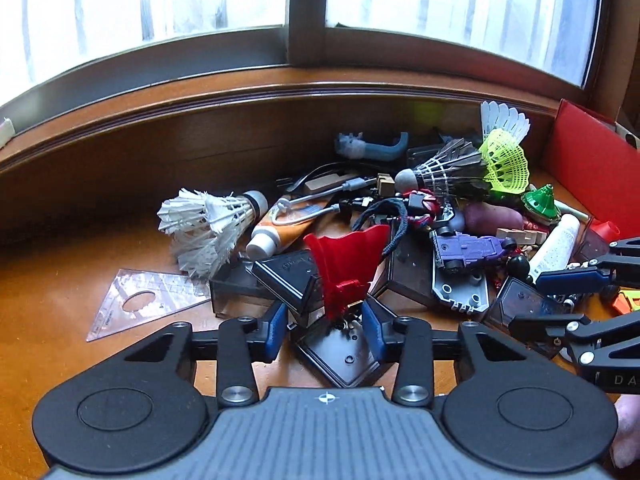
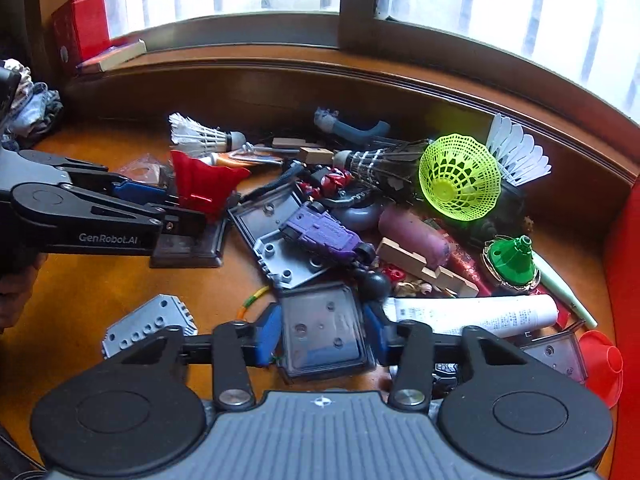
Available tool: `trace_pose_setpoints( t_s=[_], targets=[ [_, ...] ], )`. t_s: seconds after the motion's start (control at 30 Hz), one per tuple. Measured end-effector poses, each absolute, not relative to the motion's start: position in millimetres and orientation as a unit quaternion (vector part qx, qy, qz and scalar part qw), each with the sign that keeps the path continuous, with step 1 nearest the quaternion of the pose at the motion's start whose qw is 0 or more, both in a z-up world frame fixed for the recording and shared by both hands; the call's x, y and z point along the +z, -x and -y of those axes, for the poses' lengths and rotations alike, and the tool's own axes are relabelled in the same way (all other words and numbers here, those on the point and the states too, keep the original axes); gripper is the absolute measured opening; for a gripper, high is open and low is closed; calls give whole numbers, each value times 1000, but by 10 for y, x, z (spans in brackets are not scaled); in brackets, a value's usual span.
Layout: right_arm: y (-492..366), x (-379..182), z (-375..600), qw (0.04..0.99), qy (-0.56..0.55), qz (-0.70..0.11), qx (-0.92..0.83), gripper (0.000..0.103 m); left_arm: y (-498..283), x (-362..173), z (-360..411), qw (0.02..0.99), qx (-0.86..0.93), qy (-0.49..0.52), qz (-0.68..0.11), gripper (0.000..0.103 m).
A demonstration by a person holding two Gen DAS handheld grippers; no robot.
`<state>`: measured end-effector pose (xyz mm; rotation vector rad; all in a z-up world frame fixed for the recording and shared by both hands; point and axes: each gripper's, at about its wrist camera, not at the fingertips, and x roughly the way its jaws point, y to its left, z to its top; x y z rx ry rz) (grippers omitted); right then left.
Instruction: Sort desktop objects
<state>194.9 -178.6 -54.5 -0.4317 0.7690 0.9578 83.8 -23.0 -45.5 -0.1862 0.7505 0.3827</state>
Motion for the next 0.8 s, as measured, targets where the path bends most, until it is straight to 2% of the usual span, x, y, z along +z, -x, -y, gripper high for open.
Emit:
trace_pose_setpoints(
  t_s=[0.3,0.6,0.8],
  targets=[
    [-1956,-516,1829,797,192,-366,439,46,-780,-359,389,920,137,74,-359,41],
    [-1944,-484,1935,795,193,-375,437,46,-759,-456,423,913,132,77,-377,58],
    [-1934,-482,1974,795,195,-374,437,47,-768,-567,437,911,118,73,-389,60]
  ],
)
